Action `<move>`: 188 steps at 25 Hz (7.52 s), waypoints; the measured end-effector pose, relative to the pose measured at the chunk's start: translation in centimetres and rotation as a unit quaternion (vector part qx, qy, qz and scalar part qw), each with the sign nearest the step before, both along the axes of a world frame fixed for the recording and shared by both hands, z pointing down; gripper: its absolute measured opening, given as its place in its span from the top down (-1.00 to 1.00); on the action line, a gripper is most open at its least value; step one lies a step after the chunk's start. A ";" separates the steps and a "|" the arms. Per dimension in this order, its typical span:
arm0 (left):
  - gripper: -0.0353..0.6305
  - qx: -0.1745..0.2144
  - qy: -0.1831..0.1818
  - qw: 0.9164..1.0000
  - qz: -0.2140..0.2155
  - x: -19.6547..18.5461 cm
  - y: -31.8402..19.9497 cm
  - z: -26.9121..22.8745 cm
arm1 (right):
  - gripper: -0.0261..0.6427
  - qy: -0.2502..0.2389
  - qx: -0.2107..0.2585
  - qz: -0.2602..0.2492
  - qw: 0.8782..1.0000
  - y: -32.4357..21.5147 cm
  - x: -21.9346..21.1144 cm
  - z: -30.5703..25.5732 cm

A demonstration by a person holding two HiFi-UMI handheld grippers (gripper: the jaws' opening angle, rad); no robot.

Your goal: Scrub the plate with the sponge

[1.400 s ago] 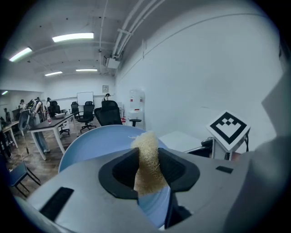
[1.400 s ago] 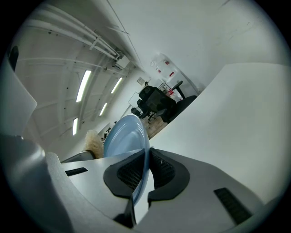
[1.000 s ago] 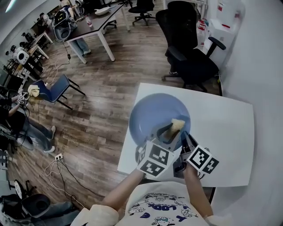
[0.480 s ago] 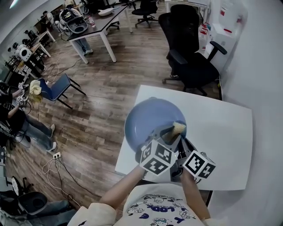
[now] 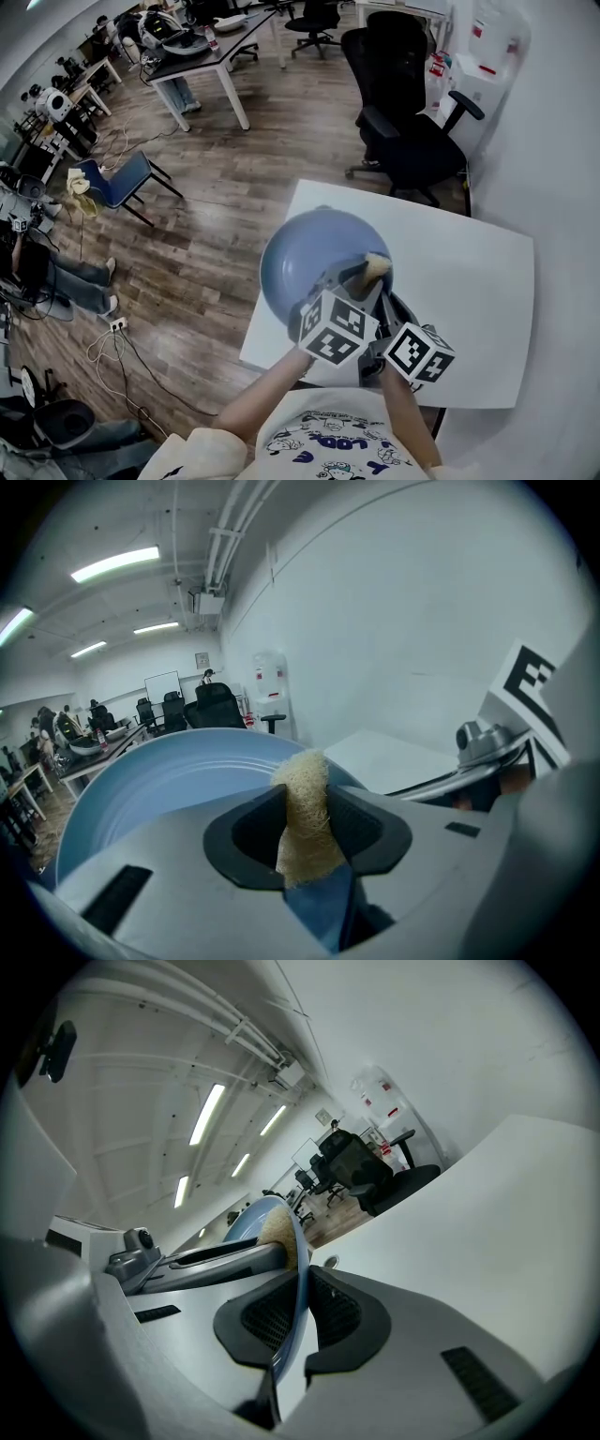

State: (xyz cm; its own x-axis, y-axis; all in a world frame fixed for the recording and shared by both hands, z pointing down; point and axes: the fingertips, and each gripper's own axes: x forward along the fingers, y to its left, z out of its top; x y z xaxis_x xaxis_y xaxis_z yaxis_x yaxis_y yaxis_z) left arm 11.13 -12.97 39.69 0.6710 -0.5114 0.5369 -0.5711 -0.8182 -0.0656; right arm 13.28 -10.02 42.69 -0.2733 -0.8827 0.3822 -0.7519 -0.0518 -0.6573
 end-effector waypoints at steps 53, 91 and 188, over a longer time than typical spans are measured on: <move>0.47 -0.028 0.014 0.981 -0.193 -10.2 -6.7 0.1 | 0.82 -0.007 0.022 0.035 0.999 0.9 3.6 -0.4; 0.47 -0.112 -0.020 0.991 -0.070 -8.2 2.1 3.3 | 0.81 -0.008 0.044 0.098 0.994 0.9 5.9 -2.3; 0.47 -0.058 0.038 0.986 -0.151 -9.5 -4.2 -2.5 | 0.82 -0.007 0.045 -0.015 0.999 1.5 -1.7 -2.4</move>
State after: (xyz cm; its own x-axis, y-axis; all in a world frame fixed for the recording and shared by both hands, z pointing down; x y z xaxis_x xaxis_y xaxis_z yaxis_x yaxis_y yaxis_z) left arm 1.62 -17.18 37.22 0.5378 -0.6322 0.5578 -0.7895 -0.6097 0.0703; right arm 11.58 -8.52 40.31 -0.3048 -0.9049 0.2971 -0.7427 0.0305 -0.6689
